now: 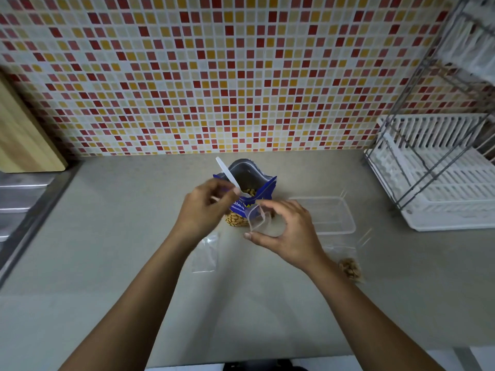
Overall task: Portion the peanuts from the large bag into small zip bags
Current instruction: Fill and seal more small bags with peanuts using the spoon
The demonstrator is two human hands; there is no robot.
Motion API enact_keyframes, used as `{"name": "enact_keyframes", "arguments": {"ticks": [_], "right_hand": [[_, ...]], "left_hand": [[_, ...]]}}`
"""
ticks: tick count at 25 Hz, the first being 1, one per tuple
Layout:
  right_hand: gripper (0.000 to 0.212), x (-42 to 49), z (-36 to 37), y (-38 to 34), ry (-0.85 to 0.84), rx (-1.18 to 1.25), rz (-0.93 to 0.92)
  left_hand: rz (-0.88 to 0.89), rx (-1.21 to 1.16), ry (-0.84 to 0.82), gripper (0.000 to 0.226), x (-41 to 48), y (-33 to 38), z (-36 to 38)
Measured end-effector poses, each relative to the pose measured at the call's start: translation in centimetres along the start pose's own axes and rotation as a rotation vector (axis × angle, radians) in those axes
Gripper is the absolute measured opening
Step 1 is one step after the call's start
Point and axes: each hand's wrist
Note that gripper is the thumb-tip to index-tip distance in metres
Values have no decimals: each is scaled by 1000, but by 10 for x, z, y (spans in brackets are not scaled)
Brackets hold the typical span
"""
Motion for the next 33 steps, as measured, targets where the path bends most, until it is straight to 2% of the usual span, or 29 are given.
{"name": "enact_keyframes", "arguments": {"ticks": [2, 3, 5, 7, 13, 17, 22, 24, 25, 27, 28, 29, 31, 33], "right_hand": [[65, 2, -1, 2, 41, 4, 21], [63, 4, -1, 3, 75, 5, 17], [57, 7, -1, 4, 124, 35, 26], [56, 10, -3, 5, 137, 43, 38], [60, 16, -3, 13, 59, -2, 1], [58, 20, 0, 15, 107, 27, -3], [66, 26, 2, 16, 45, 104, 18], [67, 30, 1, 17, 29, 151, 38], [66, 32, 1, 18, 38, 181, 59], [64, 37, -1, 21, 66, 212, 99], [64, 39, -1, 24, 72, 209, 110], [63, 40, -1, 26, 71, 209, 120], [58, 43, 1, 30, 60, 244, 155], [52, 49, 4, 33, 58, 277, 180]], "left_hand": [[158, 52, 74, 14, 16, 16, -6], [241, 53, 23, 15, 23, 24, -7], [367, 153, -201, 19, 28, 37, -4], [407, 284, -370, 20, 25, 40, 7], [259, 184, -375, 7, 30, 25, 22], [78, 2, -420, 8, 35, 24, 20], [113, -21, -472, 21, 40, 20, 10], [153, -38, -429, 22, 45, 21, 9], [179, -48, -345, 19, 49, 22, 9], [195, 8, -5, 13, 63, 20, 9], [179, 97, 168, 20, 73, 16, 8], [143, 218, 261, 33, 85, 9, 7], [82, 416, 196, 50, 103, -8, 9], [123, 465, 123, 39, 111, -18, 17]]}}
Point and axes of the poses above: each hand's wrist, its own x-axis towards the middle knuckle, its own z-axis out of the palm, y = z × x, and after that the axes turned 10 degrees about y, right-handed
